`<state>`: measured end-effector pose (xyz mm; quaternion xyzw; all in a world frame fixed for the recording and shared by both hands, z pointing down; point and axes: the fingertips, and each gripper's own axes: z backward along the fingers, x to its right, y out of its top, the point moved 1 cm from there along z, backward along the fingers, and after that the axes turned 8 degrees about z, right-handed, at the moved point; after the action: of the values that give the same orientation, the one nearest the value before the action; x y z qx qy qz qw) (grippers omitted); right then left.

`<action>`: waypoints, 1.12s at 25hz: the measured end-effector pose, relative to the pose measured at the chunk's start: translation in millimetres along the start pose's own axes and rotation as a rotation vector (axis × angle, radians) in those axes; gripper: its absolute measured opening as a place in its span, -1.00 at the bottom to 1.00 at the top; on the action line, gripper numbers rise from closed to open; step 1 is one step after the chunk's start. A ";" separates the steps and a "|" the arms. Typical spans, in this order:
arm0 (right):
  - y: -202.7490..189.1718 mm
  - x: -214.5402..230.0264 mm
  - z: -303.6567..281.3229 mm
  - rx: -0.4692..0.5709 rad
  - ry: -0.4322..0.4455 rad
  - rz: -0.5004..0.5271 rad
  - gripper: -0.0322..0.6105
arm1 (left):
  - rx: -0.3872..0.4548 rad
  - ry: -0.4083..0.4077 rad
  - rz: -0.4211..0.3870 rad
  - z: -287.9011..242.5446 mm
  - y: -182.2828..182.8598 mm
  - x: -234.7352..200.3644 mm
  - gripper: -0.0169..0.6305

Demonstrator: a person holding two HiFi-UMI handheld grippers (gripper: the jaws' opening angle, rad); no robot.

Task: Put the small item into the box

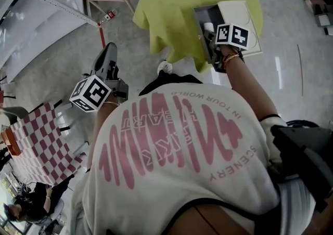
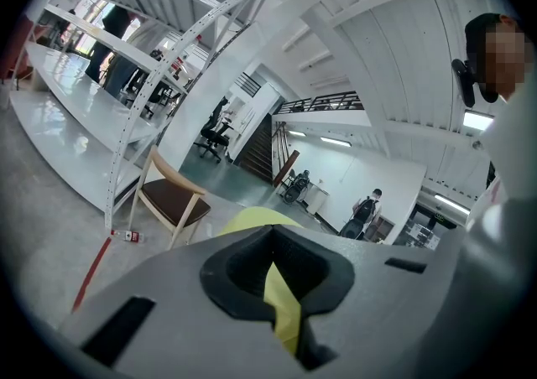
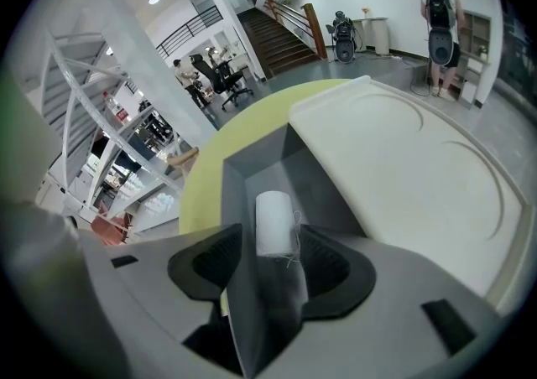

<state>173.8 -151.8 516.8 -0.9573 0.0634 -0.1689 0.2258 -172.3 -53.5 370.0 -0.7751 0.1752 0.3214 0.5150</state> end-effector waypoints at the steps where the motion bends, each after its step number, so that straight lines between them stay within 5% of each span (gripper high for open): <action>1: -0.1 -1.2 1.7 0.006 0.003 -0.006 -0.24 | 0.000 -0.002 -0.001 1.1 -0.2 0.7 -0.92; 15: 6.7 -4.4 45.8 0.132 0.022 -0.068 -0.50 | -0.015 -0.061 -0.021 2.3 -8.1 28.9 -0.92; 18: 6.0 -6.0 53.7 0.158 0.035 -0.085 -0.73 | -0.020 -0.071 -0.026 3.9 -12.2 33.9 -0.92; 28: 19.2 -25.3 93.1 0.319 0.220 -0.219 -0.88 | -0.030 -0.157 -0.040 2.8 -21.8 67.7 -0.92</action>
<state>182.0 -125.7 422.4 -0.8865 -0.0441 -0.3037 0.3463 -110.4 -38.1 338.2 -0.7585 0.1139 0.3733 0.5218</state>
